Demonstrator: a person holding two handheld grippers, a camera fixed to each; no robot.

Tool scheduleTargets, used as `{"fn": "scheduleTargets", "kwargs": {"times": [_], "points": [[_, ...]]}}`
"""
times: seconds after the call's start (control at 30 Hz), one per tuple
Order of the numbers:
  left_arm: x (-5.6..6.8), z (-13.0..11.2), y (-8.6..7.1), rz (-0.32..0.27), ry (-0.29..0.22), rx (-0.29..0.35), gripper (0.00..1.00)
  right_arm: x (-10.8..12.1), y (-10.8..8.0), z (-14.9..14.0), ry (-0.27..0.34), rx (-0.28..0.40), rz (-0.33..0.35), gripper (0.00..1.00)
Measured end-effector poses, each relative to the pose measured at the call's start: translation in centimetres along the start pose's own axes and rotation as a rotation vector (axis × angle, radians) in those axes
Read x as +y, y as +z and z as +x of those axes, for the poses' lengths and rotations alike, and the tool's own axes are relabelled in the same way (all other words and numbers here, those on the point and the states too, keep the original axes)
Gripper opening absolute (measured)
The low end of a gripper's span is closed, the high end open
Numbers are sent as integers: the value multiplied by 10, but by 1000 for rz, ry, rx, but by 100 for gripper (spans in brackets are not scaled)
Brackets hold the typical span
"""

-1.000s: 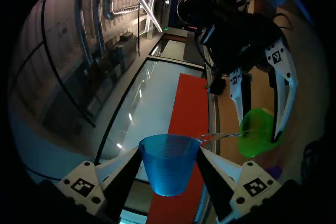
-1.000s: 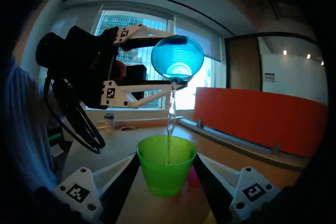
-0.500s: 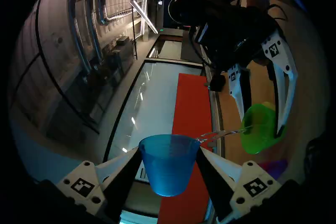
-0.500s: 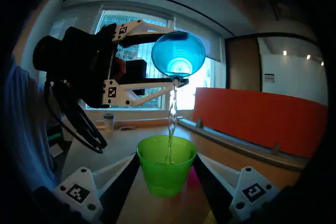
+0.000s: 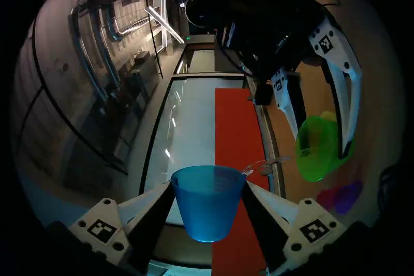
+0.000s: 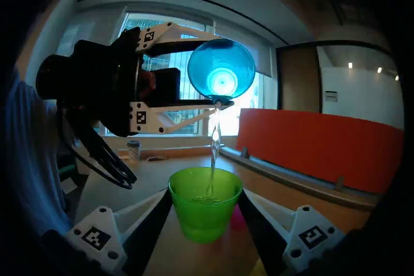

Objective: Pour water

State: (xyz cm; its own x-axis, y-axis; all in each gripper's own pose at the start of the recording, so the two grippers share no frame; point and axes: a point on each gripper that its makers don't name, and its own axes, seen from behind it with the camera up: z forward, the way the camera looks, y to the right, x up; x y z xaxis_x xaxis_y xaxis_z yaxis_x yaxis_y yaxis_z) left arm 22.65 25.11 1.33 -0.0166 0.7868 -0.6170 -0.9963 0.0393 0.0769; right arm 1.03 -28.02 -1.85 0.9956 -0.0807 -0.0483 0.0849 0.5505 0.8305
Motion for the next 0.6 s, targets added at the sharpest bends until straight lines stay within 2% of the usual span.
{"fn": "scheduleTargets", "kwargs": {"times": [0.27,0.6], "points": [[2,8,-1,-4,73,9,87,1,-1,-1,1,2,-4,90],[6,18,-4,0,131,25,87,4,-3,0,4,8,-10,90]]}}
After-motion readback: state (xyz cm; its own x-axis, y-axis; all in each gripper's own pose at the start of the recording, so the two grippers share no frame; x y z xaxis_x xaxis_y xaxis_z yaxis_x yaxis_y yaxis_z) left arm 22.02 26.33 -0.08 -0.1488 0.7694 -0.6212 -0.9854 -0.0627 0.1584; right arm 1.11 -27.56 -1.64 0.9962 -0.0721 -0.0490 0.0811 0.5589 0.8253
